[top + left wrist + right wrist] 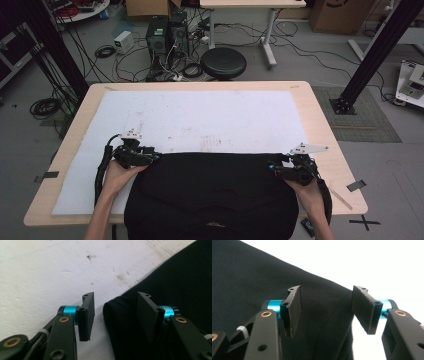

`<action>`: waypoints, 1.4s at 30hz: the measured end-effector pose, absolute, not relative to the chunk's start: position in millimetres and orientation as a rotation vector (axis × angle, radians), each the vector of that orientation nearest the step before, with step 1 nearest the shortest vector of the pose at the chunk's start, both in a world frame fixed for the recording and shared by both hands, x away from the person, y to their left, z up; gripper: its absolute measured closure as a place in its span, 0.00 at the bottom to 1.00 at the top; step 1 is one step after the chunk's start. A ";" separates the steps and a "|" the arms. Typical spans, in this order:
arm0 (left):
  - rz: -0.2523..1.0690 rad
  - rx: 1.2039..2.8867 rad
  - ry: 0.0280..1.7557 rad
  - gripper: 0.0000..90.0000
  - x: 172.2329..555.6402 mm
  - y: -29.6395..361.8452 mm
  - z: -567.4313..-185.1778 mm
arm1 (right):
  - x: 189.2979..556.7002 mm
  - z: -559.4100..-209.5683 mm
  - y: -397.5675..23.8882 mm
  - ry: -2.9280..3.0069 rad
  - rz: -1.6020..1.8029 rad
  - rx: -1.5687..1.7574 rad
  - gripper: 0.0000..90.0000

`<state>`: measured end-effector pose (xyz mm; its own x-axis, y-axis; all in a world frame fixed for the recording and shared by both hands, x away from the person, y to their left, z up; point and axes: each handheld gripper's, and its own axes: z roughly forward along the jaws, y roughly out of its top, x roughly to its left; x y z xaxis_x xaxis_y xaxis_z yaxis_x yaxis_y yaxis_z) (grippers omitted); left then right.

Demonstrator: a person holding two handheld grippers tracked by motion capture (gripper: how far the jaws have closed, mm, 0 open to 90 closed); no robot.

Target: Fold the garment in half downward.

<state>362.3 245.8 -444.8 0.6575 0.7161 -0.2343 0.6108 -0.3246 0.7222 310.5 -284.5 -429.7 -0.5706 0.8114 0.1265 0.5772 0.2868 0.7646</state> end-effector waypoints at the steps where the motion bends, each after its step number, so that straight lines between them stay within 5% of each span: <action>1: 0.160 2.040 1.028 0.56 362.3 245.8 -444.8 | 310.5 -429.7 -284.5 2.273 1.163 1.268 0.47; 13: 0.174 2.075 0.962 0.71 357.2 242.6 -446.3 | 324.7 -429.6 -299.7 2.222 1.166 1.312 0.46; 15: 0.183 2.062 0.949 0.82 355.8 242.8 -448.1 | 336.1 -427.5 -303.5 2.212 1.176 1.360 0.45; 26: 0.173 2.012 0.962 0.85 353.6 245.5 -452.2 | 347.1 -440.3 -296.6 2.324 1.137 1.369 0.46; 32: 0.174 2.010 0.963 0.85 353.4 245.3 -452.4 | 347.9 -443.3 -294.0 2.358 1.125 1.358 0.55; 38: 0.175 2.014 0.959 0.85 353.4 245.6 -452.3 | 343.4 -447.8 -288.9 2.380 1.113 1.306 0.80; 42: 0.188 2.025 0.952 0.85 353.0 245.5 -451.9 | 341.1 -447.8 -288.6 2.377 1.125 1.321 0.86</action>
<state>353.0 245.5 -451.9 0.6967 0.6865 -0.2082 0.5556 -0.3328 0.7620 341.1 -288.6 -447.8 -0.5813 0.7935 0.1803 0.6426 0.3118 0.6998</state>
